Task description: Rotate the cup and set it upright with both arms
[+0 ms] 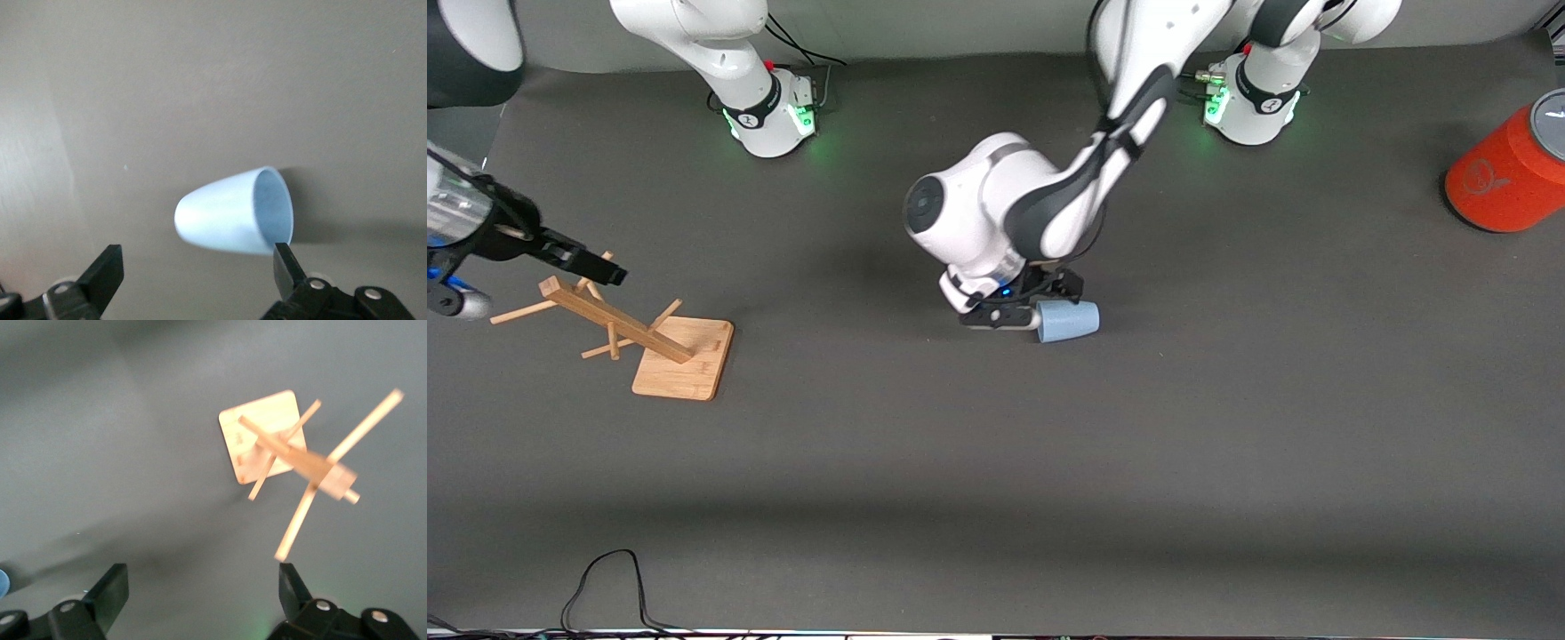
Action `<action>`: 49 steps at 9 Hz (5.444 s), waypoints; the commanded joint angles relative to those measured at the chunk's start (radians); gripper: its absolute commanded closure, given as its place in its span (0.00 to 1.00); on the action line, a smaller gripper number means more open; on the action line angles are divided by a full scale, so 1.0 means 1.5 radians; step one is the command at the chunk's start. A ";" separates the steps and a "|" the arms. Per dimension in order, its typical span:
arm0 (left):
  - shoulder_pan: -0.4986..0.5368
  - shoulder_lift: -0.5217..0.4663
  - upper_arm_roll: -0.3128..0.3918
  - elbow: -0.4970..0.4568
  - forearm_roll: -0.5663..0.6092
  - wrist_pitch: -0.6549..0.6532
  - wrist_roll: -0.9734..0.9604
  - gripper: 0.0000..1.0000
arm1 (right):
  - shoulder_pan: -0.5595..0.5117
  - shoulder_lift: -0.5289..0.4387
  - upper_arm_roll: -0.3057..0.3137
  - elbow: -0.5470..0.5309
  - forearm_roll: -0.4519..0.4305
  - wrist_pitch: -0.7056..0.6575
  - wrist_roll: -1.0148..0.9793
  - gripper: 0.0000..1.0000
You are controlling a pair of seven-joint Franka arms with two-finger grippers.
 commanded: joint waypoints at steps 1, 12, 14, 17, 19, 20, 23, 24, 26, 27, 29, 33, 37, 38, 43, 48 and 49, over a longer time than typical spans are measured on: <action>-0.027 0.074 0.015 0.073 0.053 -0.012 0.020 0.01 | 0.008 -0.013 -0.029 -0.004 -0.007 0.024 -0.109 0.00; -0.040 0.096 0.015 0.004 0.178 -0.031 0.173 1.00 | 0.058 -0.013 -0.081 0.010 -0.008 0.044 -0.256 0.00; -0.040 0.091 0.015 0.009 0.178 -0.045 0.190 1.00 | 0.058 -0.013 -0.081 0.010 -0.007 0.044 -0.256 0.00; -0.021 0.049 0.011 0.058 0.159 -0.087 0.222 1.00 | 0.058 -0.011 -0.080 0.010 -0.004 0.045 -0.256 0.00; 0.042 -0.022 0.013 0.064 0.037 -0.093 0.221 1.00 | 0.058 -0.008 -0.080 0.011 0.001 0.048 -0.256 0.00; 0.058 -0.060 0.016 0.059 -0.006 -0.096 0.215 1.00 | 0.058 -0.007 -0.078 0.012 -0.002 0.048 -0.252 0.00; 0.104 -0.228 0.015 -0.054 -0.098 -0.054 0.207 1.00 | 0.057 0.001 -0.079 0.035 0.001 0.046 -0.246 0.00; 0.125 -0.286 0.015 -0.095 -0.136 -0.041 0.206 1.00 | 0.056 0.001 -0.080 0.035 0.002 0.046 -0.246 0.00; 0.153 -0.446 0.016 -0.296 -0.166 0.082 0.206 1.00 | 0.057 0.008 -0.078 0.037 0.002 0.047 -0.246 0.00; 0.170 -0.507 0.016 -0.397 -0.194 0.175 0.206 1.00 | 0.058 0.010 -0.076 0.037 0.003 0.047 -0.246 0.00; 0.182 -0.583 0.016 -0.597 -0.198 0.406 0.203 1.00 | 0.058 0.011 -0.075 0.037 0.003 0.047 -0.246 0.00; 0.187 -0.492 0.016 -0.682 -0.195 0.647 0.114 1.00 | 0.058 0.011 -0.075 0.036 0.003 0.047 -0.246 0.00; 0.161 -0.342 0.018 -0.700 -0.177 0.838 0.010 1.00 | 0.057 0.015 -0.074 0.036 0.004 0.047 -0.245 0.00; 0.162 -0.323 0.023 -0.698 -0.157 0.847 0.010 1.00 | 0.057 0.015 -0.074 0.036 0.004 0.047 -0.245 0.00; 0.162 -0.315 0.027 -0.697 -0.141 0.846 0.007 0.59 | 0.057 0.015 -0.075 0.036 0.004 0.047 -0.245 0.00; 0.164 -0.335 0.025 -0.640 -0.142 0.713 0.006 0.00 | 0.057 0.016 -0.075 0.036 0.004 0.047 -0.245 0.00; 0.165 -0.344 0.025 -0.612 -0.142 0.666 0.006 0.00 | 0.057 0.018 -0.075 0.036 0.004 0.047 -0.245 0.00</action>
